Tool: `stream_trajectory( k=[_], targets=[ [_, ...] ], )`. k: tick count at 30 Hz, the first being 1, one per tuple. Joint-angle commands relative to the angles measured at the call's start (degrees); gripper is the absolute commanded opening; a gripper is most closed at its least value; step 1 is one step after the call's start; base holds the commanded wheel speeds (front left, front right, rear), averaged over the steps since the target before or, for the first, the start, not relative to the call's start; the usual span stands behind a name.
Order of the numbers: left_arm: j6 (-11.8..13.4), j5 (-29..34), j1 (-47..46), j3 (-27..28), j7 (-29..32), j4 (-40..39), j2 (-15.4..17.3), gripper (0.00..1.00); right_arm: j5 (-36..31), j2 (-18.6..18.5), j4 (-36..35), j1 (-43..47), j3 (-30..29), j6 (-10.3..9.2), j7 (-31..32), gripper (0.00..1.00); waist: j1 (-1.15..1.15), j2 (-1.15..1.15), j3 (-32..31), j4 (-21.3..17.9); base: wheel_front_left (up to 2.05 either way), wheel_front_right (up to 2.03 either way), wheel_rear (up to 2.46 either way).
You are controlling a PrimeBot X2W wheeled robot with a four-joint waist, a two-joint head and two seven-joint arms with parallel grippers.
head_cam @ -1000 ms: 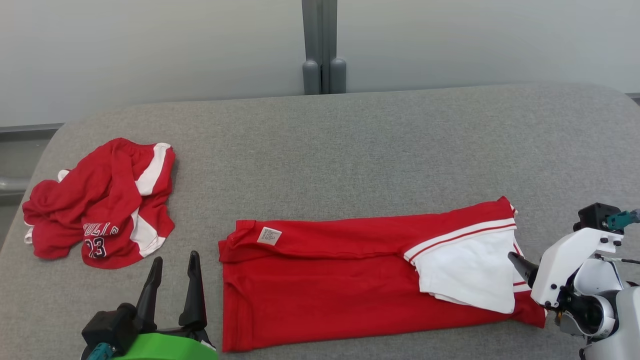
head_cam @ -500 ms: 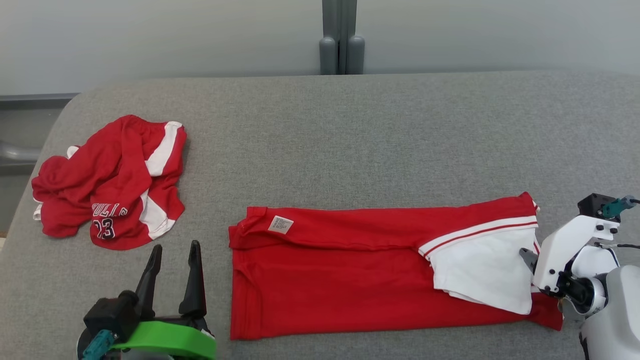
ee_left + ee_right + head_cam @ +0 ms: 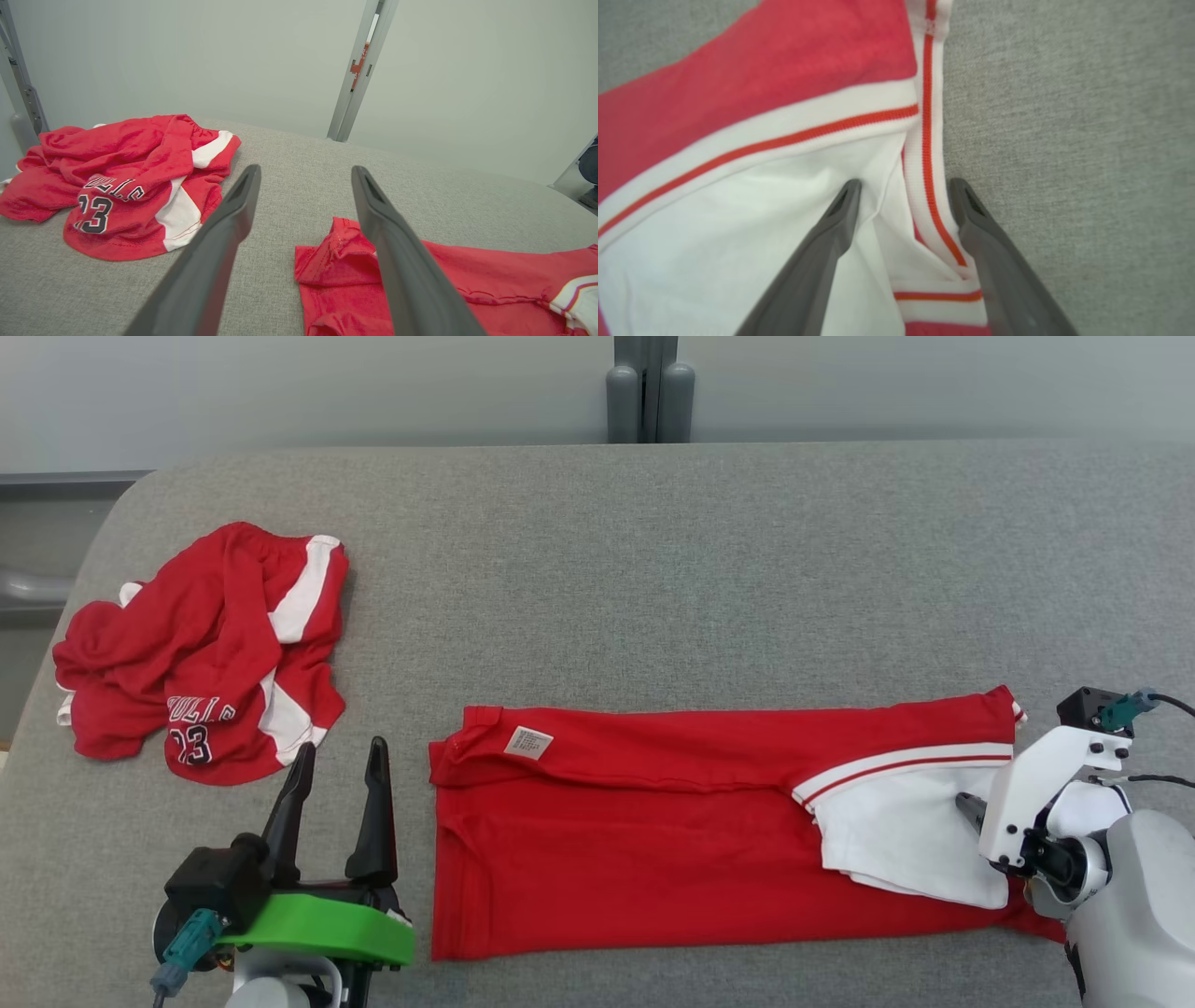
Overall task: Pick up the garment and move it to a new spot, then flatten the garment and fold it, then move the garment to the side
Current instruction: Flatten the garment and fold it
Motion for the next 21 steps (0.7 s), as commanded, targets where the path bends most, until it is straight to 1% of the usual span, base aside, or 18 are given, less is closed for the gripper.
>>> stream_trajectory(
  k=[1,4,6,11,15,17,20,21],
  targets=[
    [-0.2,-0.3,-0.6,0.2,0.0,-0.2,0.5,1.0,0.5,1.0,1.5,0.3,1.0,0.09,-0.2,0.0,0.0,0.0,0.0,-0.1,0.0,0.0,0.0],
    [-0.2,-0.2,0.0,1.0,0.0,-0.5,0.6,1.0,-0.8,-0.3,2.2,-0.5,0.1,0.04,-2.2,0.0,0.0,0.0,0.0,-0.8,0.0,0.0,0.0],
    [-0.2,-0.2,0.7,1.6,0.0,-0.7,0.5,1.0,-2.8,-2.1,2.3,-1.3,-1.5,-0.06,-3.7,0.0,0.0,0.0,-0.4,-1.6,0.0,0.0,0.0],
    [-0.2,-0.7,1.9,2.6,0.0,-0.5,0.3,1.0,-8.1,-4.6,1.6,-3.5,-7.5,0.0,-6.1,0.0,0.0,0.0,-1.8,-3.8,0.0,0.0,0.0],
    [-0.2,-1.3,2.6,2.2,0.0,-0.3,0.1,1.0,-13.1,-7.7,-0.1,-4.0,-12.4,0.0,-5.4,0.0,0.0,0.0,-2.9,-5.2,0.0,0.0,0.0],
    [-0.2,-1.4,2.7,2.0,0.0,-0.1,0.1,1.0,-15.7,-8.5,-1.9,-3.6,-13.2,0.01,-4.5,0.0,0.0,0.0,-3.4,-5.5,0.0,0.0,0.0],
    [-0.2,-1.5,3.0,1.7,0.0,0.1,0.0,1.0,-16.1,-9.0,-4.4,-2.2,-12.4,0.01,-3.1,0.0,0.0,0.0,-4.0,-5.8,0.0,0.0,0.0],
    [-0.2,-1.8,3.1,1.6,0.0,0.1,0.0,1.0,-13.6,-7.6,-5.3,-2.3,-11.7,0.02,-2.3,0.0,0.0,0.0,-4.2,-5.9,0.0,0.0,0.0]
  ],
)
